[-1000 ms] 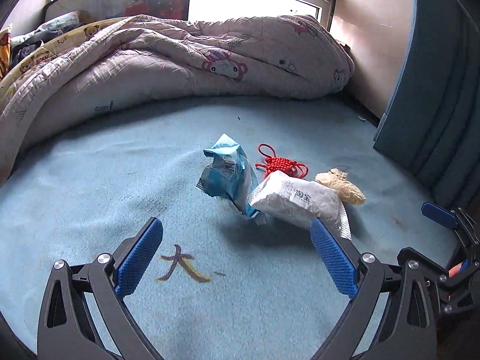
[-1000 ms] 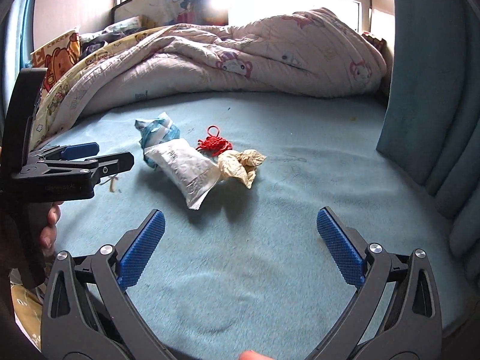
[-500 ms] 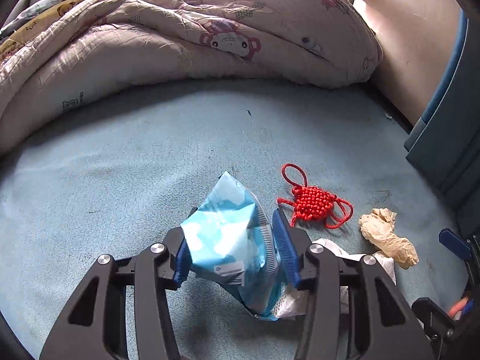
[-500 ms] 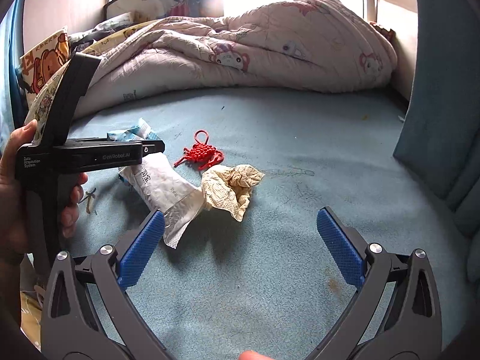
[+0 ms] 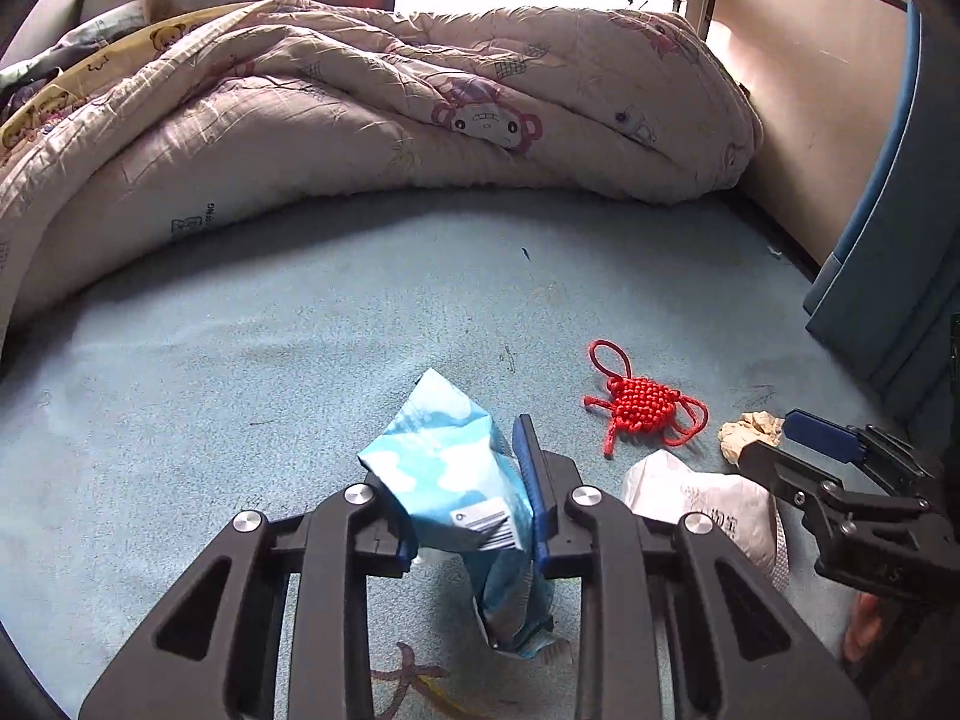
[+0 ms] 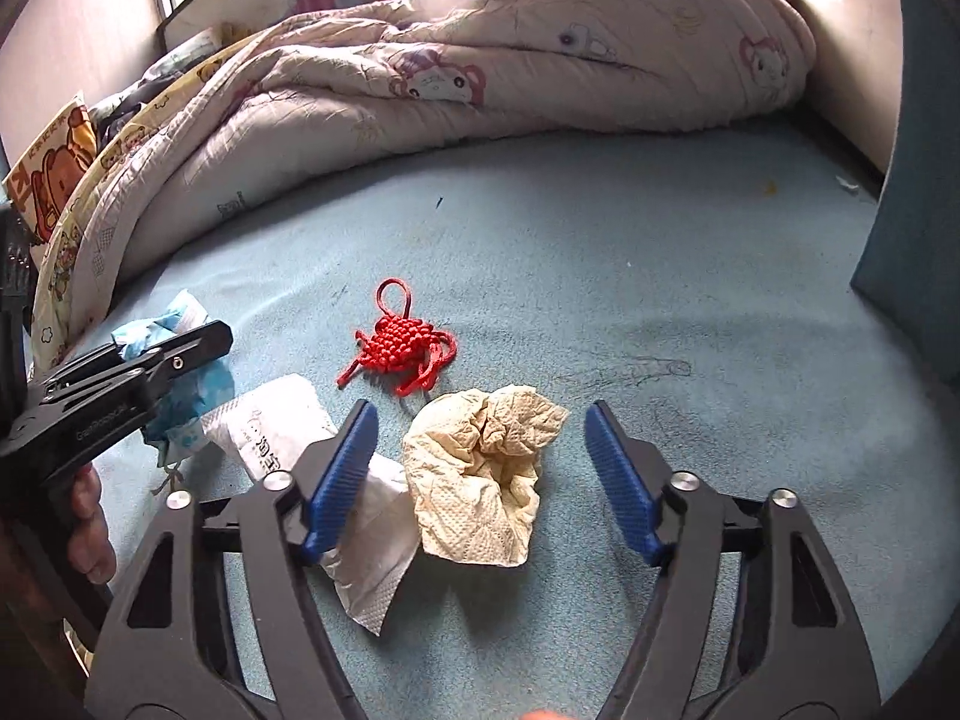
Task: Collect trash
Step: 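Grasp the blue-white wrapper with the left tool while the right tool grasps the crumpled tan paper, then carry the blue-white wrapper and tan paper down over the white bin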
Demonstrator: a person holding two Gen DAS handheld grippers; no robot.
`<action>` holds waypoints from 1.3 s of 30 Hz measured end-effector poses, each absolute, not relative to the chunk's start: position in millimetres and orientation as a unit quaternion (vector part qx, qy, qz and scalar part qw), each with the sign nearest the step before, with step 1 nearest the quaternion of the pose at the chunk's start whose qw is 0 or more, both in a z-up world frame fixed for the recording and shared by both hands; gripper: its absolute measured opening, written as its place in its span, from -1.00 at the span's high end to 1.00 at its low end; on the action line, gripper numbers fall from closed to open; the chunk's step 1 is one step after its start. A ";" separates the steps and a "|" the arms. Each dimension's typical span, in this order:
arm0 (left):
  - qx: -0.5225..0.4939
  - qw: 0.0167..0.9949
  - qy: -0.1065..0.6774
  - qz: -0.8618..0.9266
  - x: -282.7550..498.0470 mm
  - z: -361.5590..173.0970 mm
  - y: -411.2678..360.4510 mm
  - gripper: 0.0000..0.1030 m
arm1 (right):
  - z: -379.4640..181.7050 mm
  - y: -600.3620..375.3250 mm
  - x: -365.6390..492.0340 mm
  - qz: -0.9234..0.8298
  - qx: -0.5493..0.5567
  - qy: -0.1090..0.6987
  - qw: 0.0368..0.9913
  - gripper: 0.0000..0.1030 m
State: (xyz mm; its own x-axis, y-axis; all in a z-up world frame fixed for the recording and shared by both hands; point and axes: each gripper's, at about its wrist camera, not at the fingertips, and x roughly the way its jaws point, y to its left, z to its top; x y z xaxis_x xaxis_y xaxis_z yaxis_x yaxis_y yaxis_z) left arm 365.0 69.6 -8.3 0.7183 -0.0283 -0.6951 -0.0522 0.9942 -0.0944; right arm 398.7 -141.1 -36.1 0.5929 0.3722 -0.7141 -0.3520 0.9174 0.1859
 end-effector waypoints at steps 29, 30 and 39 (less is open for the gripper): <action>-0.021 0.933 0.360 -0.011 148.3 16.2 29.6 0.51 | 11.6 -167.0 170.8 0.287 -0.047 0.340 0.894 0.67; -0.020 0.932 0.361 -0.014 140.2 14.5 26.9 0.51 | 8.9 -166.2 160.1 0.292 -0.050 0.340 0.892 0.67; -0.008 0.923 0.384 -0.030 76.9 -23.4 6.9 0.51 | -47.6 -171.1 80.5 0.311 -0.064 0.361 0.877 0.67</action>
State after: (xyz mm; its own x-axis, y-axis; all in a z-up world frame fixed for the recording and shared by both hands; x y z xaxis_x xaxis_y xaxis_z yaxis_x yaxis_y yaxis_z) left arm 76.9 6.9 -23.4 0.7025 -0.0615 -0.7090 0.0493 0.9981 -0.0377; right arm 80.5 -171.1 -47.6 0.5459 0.4996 -0.6726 -0.5918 0.7982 0.1126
